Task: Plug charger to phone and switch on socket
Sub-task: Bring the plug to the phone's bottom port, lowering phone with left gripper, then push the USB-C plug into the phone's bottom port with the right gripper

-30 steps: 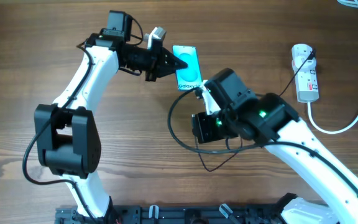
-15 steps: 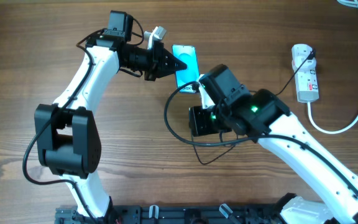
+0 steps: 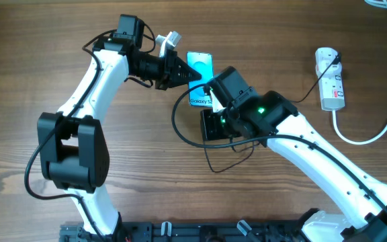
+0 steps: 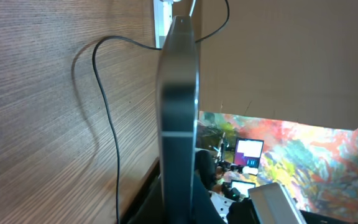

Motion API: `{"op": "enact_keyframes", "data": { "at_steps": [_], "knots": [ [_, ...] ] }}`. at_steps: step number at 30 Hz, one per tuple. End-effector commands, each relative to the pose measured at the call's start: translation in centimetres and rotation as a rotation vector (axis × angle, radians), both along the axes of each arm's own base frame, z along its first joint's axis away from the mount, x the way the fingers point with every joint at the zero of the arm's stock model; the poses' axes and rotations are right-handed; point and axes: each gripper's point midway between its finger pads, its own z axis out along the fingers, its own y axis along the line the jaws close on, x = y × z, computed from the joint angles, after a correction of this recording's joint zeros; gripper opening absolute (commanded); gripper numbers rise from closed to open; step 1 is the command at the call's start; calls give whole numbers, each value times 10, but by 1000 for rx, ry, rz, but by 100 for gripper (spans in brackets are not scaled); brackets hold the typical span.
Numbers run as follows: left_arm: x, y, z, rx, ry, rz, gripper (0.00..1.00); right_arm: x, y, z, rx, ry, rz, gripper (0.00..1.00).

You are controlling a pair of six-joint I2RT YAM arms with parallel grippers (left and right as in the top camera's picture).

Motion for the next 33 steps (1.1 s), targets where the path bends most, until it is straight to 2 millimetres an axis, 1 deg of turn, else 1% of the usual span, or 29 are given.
{"op": "enact_keyframes", "data": {
  "at_steps": [1,8,15,20,33],
  "knots": [
    [-6,-3,19,-47,-75,-33,4,6,1,2,-7,-20,-14,5],
    [-16,-11,19,-54,-96,-78,4,7,1,3,-2,-23,-18,4],
    [-17,-11,19,-55,-97,-80,4,5,0,1,-10,-15,-18,5],
    [-17,-11,19,-56,-109,-86,4,8,-5,0,-34,-29,-31,5],
    [-17,-11,19,-56,-109,-86,4,9,-3,1,-27,-29,-39,4]
  ]
}}
